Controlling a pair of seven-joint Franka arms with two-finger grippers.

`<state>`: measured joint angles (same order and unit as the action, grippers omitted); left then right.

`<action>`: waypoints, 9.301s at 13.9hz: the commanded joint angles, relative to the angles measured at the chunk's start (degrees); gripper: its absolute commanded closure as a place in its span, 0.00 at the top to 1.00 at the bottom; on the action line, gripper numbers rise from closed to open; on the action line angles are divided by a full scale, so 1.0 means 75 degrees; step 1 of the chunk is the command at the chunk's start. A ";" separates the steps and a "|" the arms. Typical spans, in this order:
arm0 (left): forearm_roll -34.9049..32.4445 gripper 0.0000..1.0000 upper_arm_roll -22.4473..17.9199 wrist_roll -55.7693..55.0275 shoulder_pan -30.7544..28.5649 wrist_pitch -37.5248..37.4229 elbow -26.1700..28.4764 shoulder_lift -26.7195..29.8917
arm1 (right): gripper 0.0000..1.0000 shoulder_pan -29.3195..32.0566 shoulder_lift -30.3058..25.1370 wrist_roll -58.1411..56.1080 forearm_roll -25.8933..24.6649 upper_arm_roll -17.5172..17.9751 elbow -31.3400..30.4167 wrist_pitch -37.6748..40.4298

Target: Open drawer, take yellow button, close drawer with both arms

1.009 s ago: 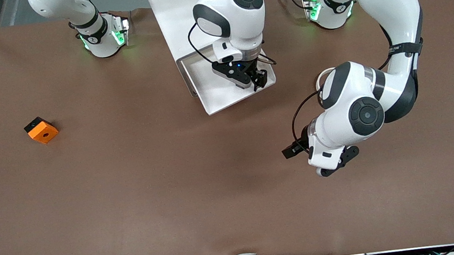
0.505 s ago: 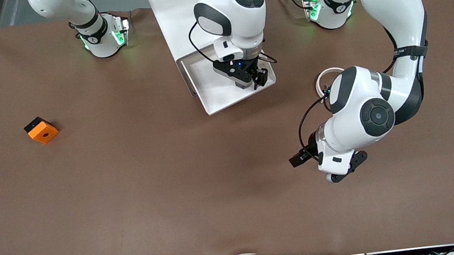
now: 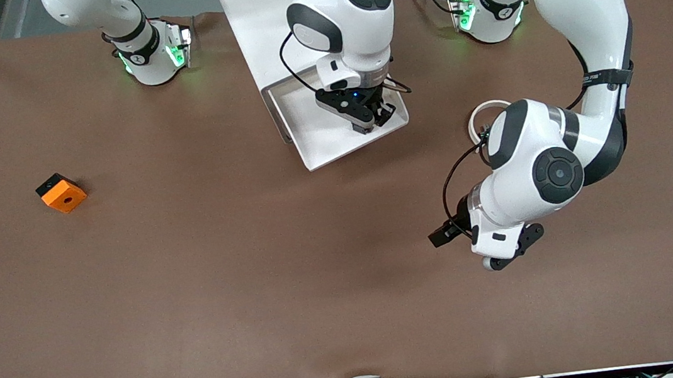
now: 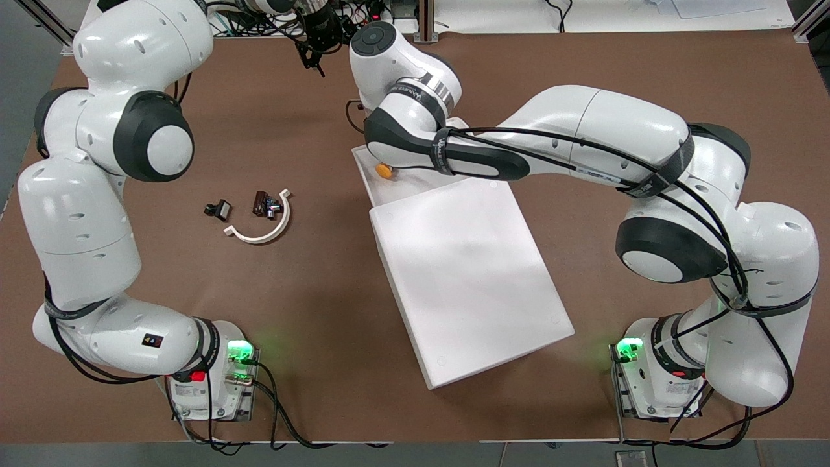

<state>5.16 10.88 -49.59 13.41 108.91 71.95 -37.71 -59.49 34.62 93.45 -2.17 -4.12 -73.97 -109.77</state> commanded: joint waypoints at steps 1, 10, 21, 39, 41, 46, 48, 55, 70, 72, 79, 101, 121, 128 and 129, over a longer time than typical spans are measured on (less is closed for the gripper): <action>-0.0126 1.00 -0.0032 0.0084 0.0017 0.0068 0.0099 0.0082 | 0.00 0.0278 -0.0081 -0.0049 0.0066 0.0103 0.0124 0.0104; -0.0126 1.00 0.0050 -0.0044 0.0111 -0.0340 0.0110 0.0315 | 0.00 0.2890 -0.1804 -0.4428 0.1414 0.0068 0.0078 0.2235; -0.0126 1.00 0.0108 -0.0056 0.0322 -0.0564 0.0122 0.0328 | 0.00 0.4824 -0.1371 -0.7557 0.1414 0.0045 -0.0588 0.1467; -0.0126 1.00 0.0120 -0.0068 0.0345 -0.0564 0.0263 0.0422 | 0.00 0.5822 -0.1417 -0.9259 0.1391 0.0045 -0.1997 0.0386; -0.0126 1.00 0.0120 -0.0068 0.0345 -0.0564 0.0263 0.0422 | 0.00 0.5986 -0.1440 -0.9645 0.1367 0.0033 -0.2508 -0.0009; -0.0138 1.00 0.0132 -0.0056 0.0345 -0.0506 0.0263 0.0387 | 0.00 0.7155 -0.1676 -1.1975 0.1320 0.0021 -0.4118 -0.1712; -0.0138 1.00 0.0132 -0.0056 0.0345 -0.0494 0.0263 0.0387 | 0.00 0.7683 -0.1652 -1.2504 0.1018 0.0010 -0.4106 -0.1945; -0.0126 1.00 0.0132 -0.0056 0.0415 -0.0506 0.0274 0.0387 | 0.00 0.8869 -0.0903 -1.3584 0.0582 0.0033 -0.4129 -0.3186; -0.0359 1.00 0.0120 -0.0488 0.1516 -0.0494 0.0274 0.0340 | 0.24 0.9010 0.0411 -1.3432 0.0676 0.0033 -0.4059 -0.4794; -0.0395 1.00 0.0120 -0.0781 0.1808 -0.0506 0.0286 0.0352 | 1.00 0.9010 0.0434 -1.3432 0.0676 0.0033 -0.4059 -0.4782; -0.0395 1.00 0.0132 -0.1240 0.2501 -0.0588 0.0742 0.0375 | 1.00 0.8811 -0.0091 -1.3432 0.0664 0.0033 -0.3509 -0.3192; -0.0139 1.00 0.1795 -0.3267 0.3017 -0.1561 0.0895 0.0118 | 1.00 0.8109 -0.3128 -1.2366 0.0032 0.0127 -0.1188 0.3116; 0.0768 1.00 0.0194 -0.3163 0.2724 -0.1514 0.0334 0.0175 | 1.00 0.7452 -0.3374 -1.2295 -0.0039 0.0080 -0.0204 0.3808; -0.0899 1.00 -0.0911 -0.1174 0.2012 -0.1910 0.0251 0.1310 | 1.00 0.7463 -0.3995 -1.2167 0.0254 0.0068 -0.0367 0.4640; -0.0899 1.00 -0.0911 -0.0555 0.1696 -0.2249 0.0263 0.1568 | 1.00 0.7451 -0.4088 -1.2039 0.0277 0.0080 -0.0472 0.4512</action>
<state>-0.67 4.19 -60.07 29.66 95.55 72.34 -30.44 -3.41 5.46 1.00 -0.88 -3.50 -75.58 -75.35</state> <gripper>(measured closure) 0.000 0.000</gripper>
